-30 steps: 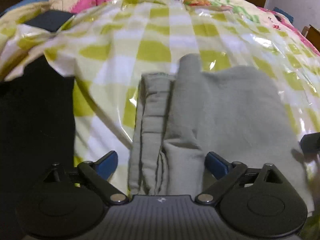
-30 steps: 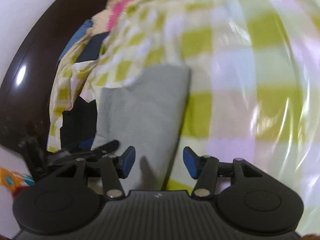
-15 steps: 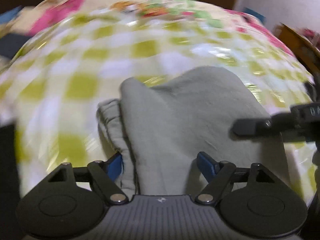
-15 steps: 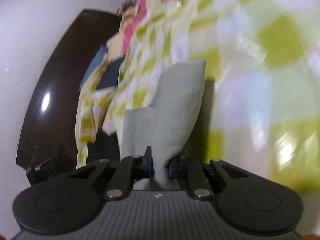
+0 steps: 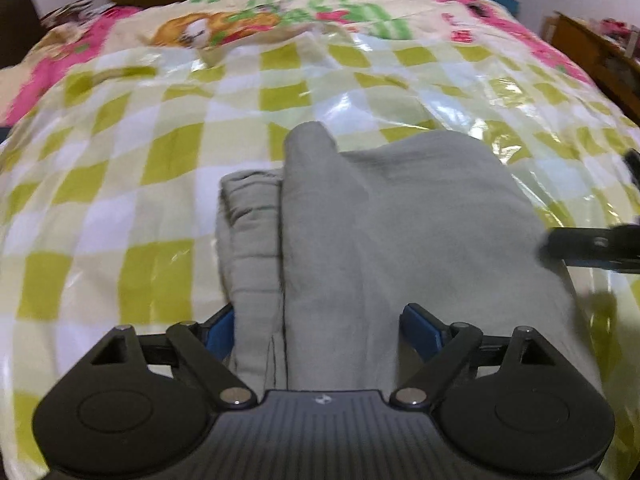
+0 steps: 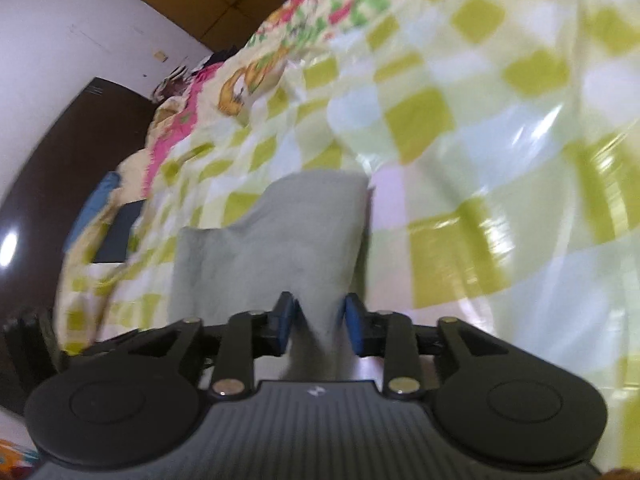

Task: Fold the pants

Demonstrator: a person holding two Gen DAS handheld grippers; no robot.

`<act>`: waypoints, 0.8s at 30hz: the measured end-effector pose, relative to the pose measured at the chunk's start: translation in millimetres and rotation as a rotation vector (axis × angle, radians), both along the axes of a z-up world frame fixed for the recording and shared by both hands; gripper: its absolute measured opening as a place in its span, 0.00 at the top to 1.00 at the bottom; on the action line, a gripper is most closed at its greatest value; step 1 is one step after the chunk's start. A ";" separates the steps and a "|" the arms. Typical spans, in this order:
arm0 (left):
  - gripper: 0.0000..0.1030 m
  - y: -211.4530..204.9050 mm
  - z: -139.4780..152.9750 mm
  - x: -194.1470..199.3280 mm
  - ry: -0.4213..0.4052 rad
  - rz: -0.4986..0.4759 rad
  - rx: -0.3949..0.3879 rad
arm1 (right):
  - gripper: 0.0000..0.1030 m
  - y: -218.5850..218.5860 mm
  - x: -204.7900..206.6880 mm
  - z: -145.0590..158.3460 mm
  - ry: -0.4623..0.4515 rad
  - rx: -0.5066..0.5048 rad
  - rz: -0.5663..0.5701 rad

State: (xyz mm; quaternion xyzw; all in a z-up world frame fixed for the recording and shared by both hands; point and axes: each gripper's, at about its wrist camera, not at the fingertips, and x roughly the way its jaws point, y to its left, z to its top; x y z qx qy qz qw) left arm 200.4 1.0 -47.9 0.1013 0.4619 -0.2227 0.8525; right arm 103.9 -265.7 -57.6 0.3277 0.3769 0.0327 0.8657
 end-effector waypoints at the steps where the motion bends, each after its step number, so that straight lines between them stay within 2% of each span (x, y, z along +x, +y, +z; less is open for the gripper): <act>1: 0.04 1.4 1.0 -2.1 0.002 0.018 0.003 | 0.65 -3.5 -8.7 4.0 -0.007 -0.027 -0.007; 5: 0.04 1.9 10.8 -16.0 -0.024 0.075 0.032 | 0.65 5.5 -40.4 18.7 -0.032 -0.018 0.014; 13: 0.00 0.3 50.4 -65.8 -0.192 0.123 0.116 | 0.62 43.4 -73.3 45.5 -0.079 0.006 0.082; 15: 0.00 3.3 59.2 -77.4 -0.212 0.130 0.088 | 0.62 50.2 -80.2 51.4 -0.093 0.006 0.095; 18: 0.00 9.8 65.8 -87.2 -0.201 0.160 0.023 | 0.61 56.2 -89.8 59.7 -0.109 0.001 0.105; 24: 0.00 11.9 71.5 -101.2 -0.206 0.169 0.021 | 0.60 60.4 -103.3 71.2 -0.124 -0.006 0.104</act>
